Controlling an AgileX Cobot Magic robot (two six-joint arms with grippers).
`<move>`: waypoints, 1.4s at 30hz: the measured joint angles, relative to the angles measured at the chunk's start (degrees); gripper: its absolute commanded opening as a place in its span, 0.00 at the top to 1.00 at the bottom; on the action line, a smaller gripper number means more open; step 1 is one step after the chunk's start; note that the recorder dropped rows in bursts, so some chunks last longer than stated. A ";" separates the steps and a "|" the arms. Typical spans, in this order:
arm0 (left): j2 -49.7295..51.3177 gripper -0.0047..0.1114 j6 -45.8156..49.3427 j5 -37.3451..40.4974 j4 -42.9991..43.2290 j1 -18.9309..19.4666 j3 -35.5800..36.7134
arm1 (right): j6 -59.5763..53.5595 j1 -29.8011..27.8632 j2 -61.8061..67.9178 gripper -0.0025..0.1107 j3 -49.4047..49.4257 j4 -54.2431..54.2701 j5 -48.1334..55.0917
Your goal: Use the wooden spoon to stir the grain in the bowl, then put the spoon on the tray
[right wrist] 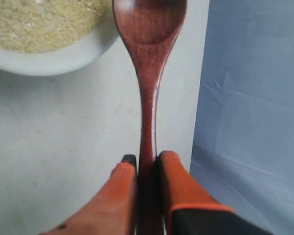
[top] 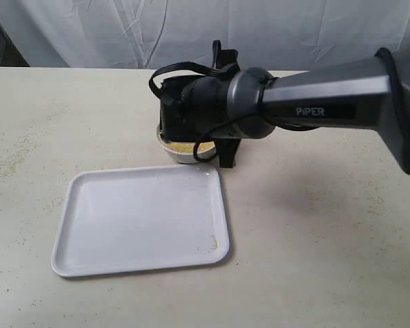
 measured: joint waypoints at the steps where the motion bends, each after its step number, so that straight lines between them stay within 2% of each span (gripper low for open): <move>1: 0.00 0.96 0.00 0.00 0.00 0.00 0.00 | 0.00 -0.40 0.57 0.97 0.00 0.00 -0.53; 13: 0.00 0.96 0.00 0.00 0.00 0.00 0.00 | 0.44 -0.94 4.33 0.97 0.00 1.52 -1.34; 21: 0.00 0.96 0.00 0.00 0.00 0.00 0.00 | 0.44 3.15 4.45 0.97 0.00 1.77 -0.68; 24: 0.00 0.96 0.00 0.00 0.00 0.00 0.00 | 0.44 5.96 4.45 0.97 0.00 -0.33 2.31; 28: 0.00 0.96 0.00 0.00 0.00 0.00 0.00 | 0.44 7.00 4.45 0.97 0.00 -3.63 6.23; 34: 0.00 0.96 0.00 0.00 0.00 0.00 0.00 | 0.44 6.61 0.74 0.99 0.00 -5.57 6.30; 39: 0.00 0.96 0.00 0.00 0.00 0.00 0.00 | 0.44 1.97 0.51 0.99 0.00 2.31 0.60; 42: 0.00 0.96 0.00 0.00 0.00 0.00 0.00 | 0.44 1.14 0.51 0.99 0.00 5.42 -0.14</move>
